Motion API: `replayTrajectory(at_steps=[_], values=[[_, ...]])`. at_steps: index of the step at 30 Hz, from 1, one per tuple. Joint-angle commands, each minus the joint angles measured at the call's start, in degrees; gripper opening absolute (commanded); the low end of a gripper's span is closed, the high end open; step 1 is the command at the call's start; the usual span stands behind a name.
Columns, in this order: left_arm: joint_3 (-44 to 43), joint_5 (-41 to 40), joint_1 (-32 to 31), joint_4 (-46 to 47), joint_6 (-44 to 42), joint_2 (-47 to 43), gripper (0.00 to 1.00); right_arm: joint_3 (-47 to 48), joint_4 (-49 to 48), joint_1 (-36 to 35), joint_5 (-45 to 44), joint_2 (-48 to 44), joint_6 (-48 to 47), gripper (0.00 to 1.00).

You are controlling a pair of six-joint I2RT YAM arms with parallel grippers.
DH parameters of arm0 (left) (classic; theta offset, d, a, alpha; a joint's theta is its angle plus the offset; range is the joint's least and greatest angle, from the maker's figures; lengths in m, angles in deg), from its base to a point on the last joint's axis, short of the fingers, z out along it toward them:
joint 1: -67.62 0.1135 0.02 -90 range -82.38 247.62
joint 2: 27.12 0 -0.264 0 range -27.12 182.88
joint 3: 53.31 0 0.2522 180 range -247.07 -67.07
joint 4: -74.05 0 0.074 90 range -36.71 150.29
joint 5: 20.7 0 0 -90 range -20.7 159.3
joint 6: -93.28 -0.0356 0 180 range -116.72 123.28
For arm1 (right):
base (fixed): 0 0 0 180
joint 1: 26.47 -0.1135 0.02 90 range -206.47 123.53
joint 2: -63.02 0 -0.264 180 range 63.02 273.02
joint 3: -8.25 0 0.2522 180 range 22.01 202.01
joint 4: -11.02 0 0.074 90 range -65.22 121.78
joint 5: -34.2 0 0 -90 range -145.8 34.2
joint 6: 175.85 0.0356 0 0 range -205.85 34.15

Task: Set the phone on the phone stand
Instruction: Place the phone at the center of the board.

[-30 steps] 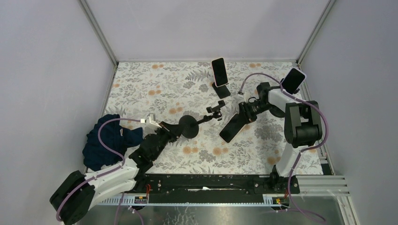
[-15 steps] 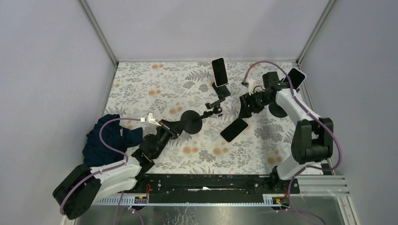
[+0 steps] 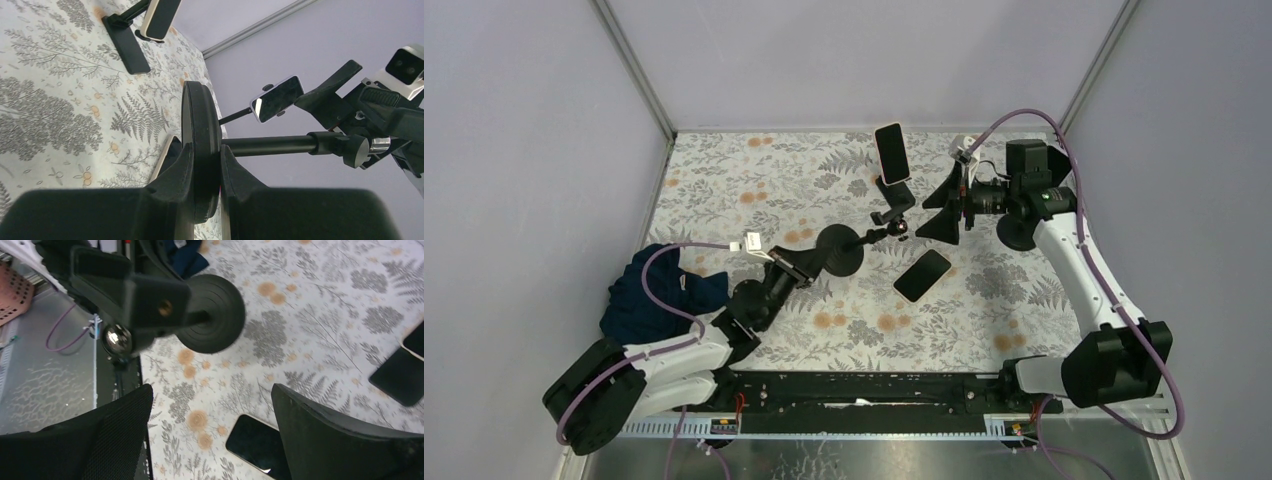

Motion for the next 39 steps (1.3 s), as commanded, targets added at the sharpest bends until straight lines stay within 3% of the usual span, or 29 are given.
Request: replayTrajectory(at_steps=[1, 9, 16, 22, 25, 27, 33, 39], values=[[-5.24, -4.04, -1.90, 12.77, -1.33, 1.67, 0.00, 3.60, -3.50, -3.86, 5.66, -0.58, 6.09, 0.95], [-7.52, -6.24, -4.09, 12.90, -3.47, 5.02, 0.00, 5.06, -6.32, -8.59, 2.11, -0.71, 14.22, 0.95], [-4.83, -12.27, -4.28, 11.50, -2.02, 2.35, 0.00, 8.91, 4.18, -8.61, 3.56, -1.18, 4.94, 0.96], [-4.76, -11.14, -4.28, 11.79, -2.39, 2.41, 0.00, 8.87, 1.20, -8.65, 1.16, -1.24, 9.81, 0.95], [-4.93, -10.29, -4.25, 10.99, -2.27, 2.47, 0.00, 11.35, 3.36, -8.64, 0.58, 0.28, 9.41, 0.87], [-5.08, -11.12, -4.14, 7.93, -2.01, 1.61, 0.00, 13.01, 5.83, -8.64, 0.33, 0.91, 8.31, 0.80], [-7.87, -14.10, -3.23, -5.37, -0.15, -0.63, 0.00, 16.13, 19.12, -9.40, 0.75, 1.69, 0.55, 0.79], [-10.11, -6.01, 0.37, -6.88, 3.31, 4.95, 0.00, 13.57, 23.52, -12.12, 0.24, 0.63, -3.44, 0.78]])
